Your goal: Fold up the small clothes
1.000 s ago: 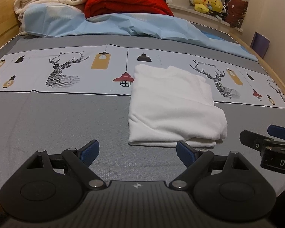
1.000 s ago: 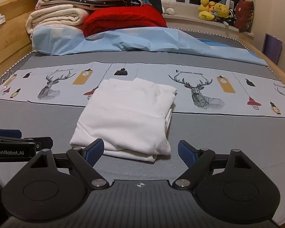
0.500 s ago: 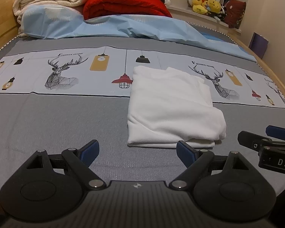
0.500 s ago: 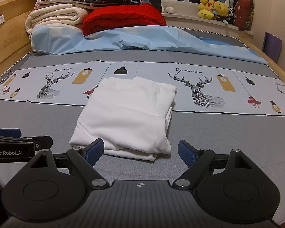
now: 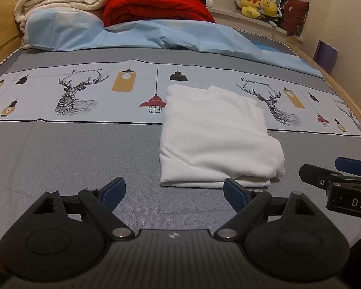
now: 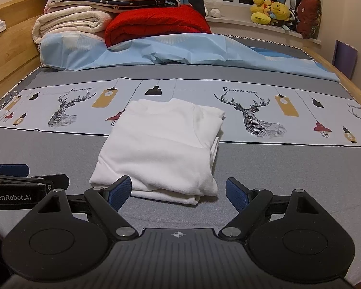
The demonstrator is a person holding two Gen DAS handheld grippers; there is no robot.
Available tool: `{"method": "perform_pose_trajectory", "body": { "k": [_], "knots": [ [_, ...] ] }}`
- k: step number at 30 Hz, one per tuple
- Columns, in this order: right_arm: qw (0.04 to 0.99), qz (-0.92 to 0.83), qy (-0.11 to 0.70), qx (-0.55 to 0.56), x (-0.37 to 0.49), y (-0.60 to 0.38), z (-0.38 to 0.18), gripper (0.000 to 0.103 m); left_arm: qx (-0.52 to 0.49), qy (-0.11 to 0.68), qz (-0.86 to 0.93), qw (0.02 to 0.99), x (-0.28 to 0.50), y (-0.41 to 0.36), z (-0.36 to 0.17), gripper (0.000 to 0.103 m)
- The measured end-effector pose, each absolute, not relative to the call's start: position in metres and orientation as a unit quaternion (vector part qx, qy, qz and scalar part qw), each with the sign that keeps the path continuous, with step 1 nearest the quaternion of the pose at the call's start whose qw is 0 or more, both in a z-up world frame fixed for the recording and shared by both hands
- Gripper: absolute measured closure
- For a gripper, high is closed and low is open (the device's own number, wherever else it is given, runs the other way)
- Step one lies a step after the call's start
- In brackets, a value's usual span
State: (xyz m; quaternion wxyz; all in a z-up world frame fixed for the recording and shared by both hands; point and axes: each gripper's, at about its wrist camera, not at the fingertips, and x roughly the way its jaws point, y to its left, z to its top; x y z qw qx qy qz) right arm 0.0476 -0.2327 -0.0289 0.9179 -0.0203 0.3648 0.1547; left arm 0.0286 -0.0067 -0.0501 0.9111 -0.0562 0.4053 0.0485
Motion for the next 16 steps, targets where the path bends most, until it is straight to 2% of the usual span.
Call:
{"method": "perform_pose_trajectory", "body": {
  "k": [16],
  "knots": [
    [0.918,0.156,0.365,-0.019,0.0477,-0.2336,-0.0287,0.017,-0.052,0.402,0.044,0.913,0.0279,-0.0055,-0.0503,0.011]
  ]
}}
